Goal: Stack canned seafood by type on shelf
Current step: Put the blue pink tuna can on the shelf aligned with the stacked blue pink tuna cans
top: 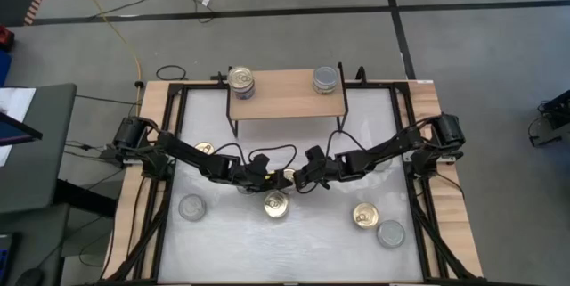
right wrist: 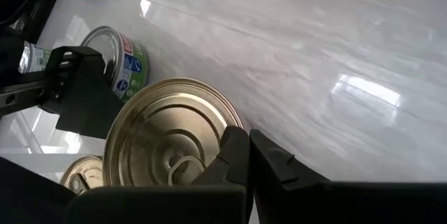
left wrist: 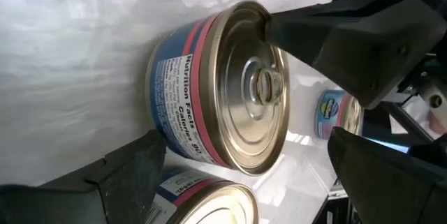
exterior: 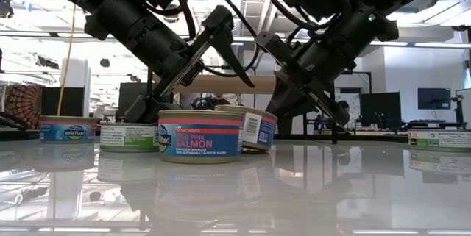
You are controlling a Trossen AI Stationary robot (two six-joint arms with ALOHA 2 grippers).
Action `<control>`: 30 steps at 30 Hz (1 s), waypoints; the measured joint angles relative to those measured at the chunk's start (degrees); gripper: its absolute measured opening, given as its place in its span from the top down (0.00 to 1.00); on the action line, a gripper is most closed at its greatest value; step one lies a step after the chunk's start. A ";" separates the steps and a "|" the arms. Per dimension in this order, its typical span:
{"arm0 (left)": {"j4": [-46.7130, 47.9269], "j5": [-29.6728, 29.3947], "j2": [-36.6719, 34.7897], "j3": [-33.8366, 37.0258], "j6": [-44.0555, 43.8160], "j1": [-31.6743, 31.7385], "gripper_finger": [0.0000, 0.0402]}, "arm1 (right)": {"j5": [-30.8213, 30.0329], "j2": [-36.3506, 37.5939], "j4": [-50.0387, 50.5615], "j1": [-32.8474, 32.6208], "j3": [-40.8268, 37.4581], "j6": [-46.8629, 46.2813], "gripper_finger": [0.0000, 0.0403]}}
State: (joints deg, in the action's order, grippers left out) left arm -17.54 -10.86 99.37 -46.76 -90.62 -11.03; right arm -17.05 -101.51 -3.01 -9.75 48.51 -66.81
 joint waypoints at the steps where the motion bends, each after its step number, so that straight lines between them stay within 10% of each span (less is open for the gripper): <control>1: 0.00 -0.39 0.00 0.00 -0.01 0.00 0.05 | -0.28 0.00 0.00 -0.20 0.00 -0.33 0.93; 30: -2.64 -5.79 0.02 0.00 2.95 -0.04 0.05 | -2.70 3.72 3.02 -1.89 -0.15 4.00 0.93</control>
State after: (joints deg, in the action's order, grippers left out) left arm -20.18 -16.64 99.39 -46.76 -87.68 -11.07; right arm -19.75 -97.80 0.01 -11.64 48.36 -62.81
